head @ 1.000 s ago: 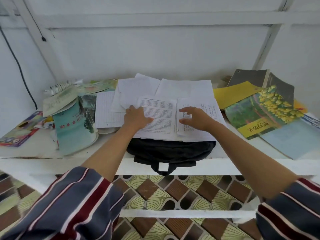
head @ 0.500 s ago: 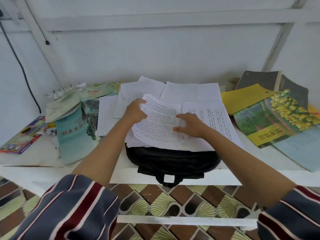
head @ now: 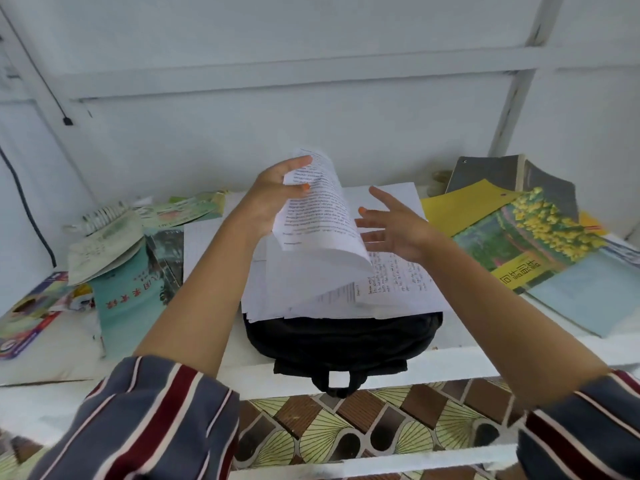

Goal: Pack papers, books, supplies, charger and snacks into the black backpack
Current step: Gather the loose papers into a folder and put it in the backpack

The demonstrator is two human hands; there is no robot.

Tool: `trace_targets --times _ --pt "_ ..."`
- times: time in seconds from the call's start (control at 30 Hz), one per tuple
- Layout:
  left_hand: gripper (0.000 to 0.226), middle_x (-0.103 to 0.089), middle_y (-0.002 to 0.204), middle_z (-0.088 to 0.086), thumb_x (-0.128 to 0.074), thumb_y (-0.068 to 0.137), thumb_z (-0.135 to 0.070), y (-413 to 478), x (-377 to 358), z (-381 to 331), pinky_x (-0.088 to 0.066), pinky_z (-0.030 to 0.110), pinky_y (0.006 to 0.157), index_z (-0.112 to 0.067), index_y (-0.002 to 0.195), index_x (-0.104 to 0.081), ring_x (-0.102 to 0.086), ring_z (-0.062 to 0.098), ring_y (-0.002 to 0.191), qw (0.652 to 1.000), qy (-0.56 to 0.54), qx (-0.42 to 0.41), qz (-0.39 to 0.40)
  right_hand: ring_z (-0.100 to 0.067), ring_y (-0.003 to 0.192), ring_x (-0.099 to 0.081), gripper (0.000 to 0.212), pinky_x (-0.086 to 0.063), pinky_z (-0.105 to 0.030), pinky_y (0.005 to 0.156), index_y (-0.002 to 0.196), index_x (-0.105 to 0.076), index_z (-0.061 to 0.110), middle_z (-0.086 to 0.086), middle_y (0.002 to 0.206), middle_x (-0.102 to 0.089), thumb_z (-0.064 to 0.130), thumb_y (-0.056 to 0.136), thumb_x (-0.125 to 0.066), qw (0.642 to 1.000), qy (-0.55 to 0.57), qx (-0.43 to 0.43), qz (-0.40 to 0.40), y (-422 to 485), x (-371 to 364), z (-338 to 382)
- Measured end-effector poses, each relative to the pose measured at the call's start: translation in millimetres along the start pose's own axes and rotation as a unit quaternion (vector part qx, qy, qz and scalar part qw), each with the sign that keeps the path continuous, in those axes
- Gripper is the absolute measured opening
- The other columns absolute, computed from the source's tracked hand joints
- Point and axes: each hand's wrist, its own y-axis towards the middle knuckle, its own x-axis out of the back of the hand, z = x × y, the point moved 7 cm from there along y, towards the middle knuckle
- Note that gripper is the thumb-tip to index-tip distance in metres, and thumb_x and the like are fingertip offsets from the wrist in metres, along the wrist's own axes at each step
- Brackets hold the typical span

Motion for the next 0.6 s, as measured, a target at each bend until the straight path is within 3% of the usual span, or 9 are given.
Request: trace_targets --times 0.1,0.23,0.3,0.37,0.43,0.5,0.6 --pt "0.045 -0.055 0.119 0.000 -0.055 0.085 0.010 6 -21 12 -0.044 0.027 0.098 -0.018 0.121 -0.055 -0.054 0.018 0.110 1.000 -0.025 0.013 0.011 -0.016 0.071 -0.067 0.067 -0.055 -0.025 0.057 0.146 -0.025 0.025 -0.008 0.102 -0.064 0.008 0.090 -0.058 0.998 0.049 -0.008 -0.031 -2 19 -3" --pt "0.045 -0.057 0.113 0.008 -0.053 0.087 0.010 11 -50 40 -0.051 0.021 0.073 -0.012 0.126 -0.053 -0.058 0.021 0.098 0.997 0.000 0.070 0.024 -0.022 0.086 -0.062 0.067 -0.057 -0.028 0.061 0.144 -0.031 0.017 -0.015 0.118 -0.057 -0.004 0.086 -0.057 0.990 0.096 -0.023 -0.099 -7 61 -13" --pt "0.046 -0.056 0.116 0.011 -0.056 0.086 0.008 13 -64 56 -0.049 0.019 0.074 -0.009 0.129 -0.050 -0.057 0.022 0.101 0.994 0.050 0.097 0.031 -0.029 0.095 -0.060 0.067 -0.056 -0.034 0.066 0.140 -0.037 0.014 -0.019 0.125 -0.053 -0.013 0.082 -0.057 0.988 0.081 -0.023 -0.129 -8 83 -18" --pt "0.051 -0.052 0.127 0.011 -0.061 0.085 0.004 15 -79 73 -0.045 0.023 0.085 -0.008 0.132 -0.047 -0.053 0.024 0.113 0.984 0.124 0.117 0.043 -0.034 0.099 -0.058 0.060 -0.056 -0.038 0.069 0.127 -0.047 0.011 -0.021 0.125 -0.053 -0.019 0.077 -0.059 0.987 0.019 -0.024 -0.158 -8 101 -21" --pt "0.058 -0.045 0.137 0.011 -0.065 0.083 0.000 14 -92 86 -0.039 0.024 0.091 -0.008 0.136 -0.042 -0.046 0.024 0.124 0.969 0.197 0.138 0.049 -0.038 0.104 -0.058 0.054 -0.054 -0.045 0.083 0.117 -0.054 0.008 -0.024 0.123 -0.055 -0.020 0.071 -0.064 0.982 -0.062 -0.029 -0.178 -8 115 -25" --pt "0.068 -0.038 0.143 0.011 -0.068 0.082 -0.005 12 -101 95 -0.038 0.024 0.092 -0.009 0.141 -0.034 -0.040 0.024 0.129 0.956 0.239 0.162 0.051 -0.040 0.109 -0.056 0.055 -0.047 -0.048 0.096 0.119 -0.056 0.003 -0.025 0.122 -0.055 -0.018 0.069 -0.067 0.970 -0.149 -0.038 -0.187 -10 122 -26" --pt "0.075 -0.031 0.147 0.011 -0.070 0.082 -0.013 7 -109 104 -0.036 0.029 0.100 -0.009 0.144 -0.026 -0.036 0.025 0.132 0.940 0.276 0.192 0.049 -0.034 0.118 -0.050 0.058 -0.040 -0.033 0.099 0.127 -0.053 0.002 -0.017 0.130 -0.051 -0.012 0.073 -0.066 0.939 -0.290 -0.039 -0.182 -13 128 -24"
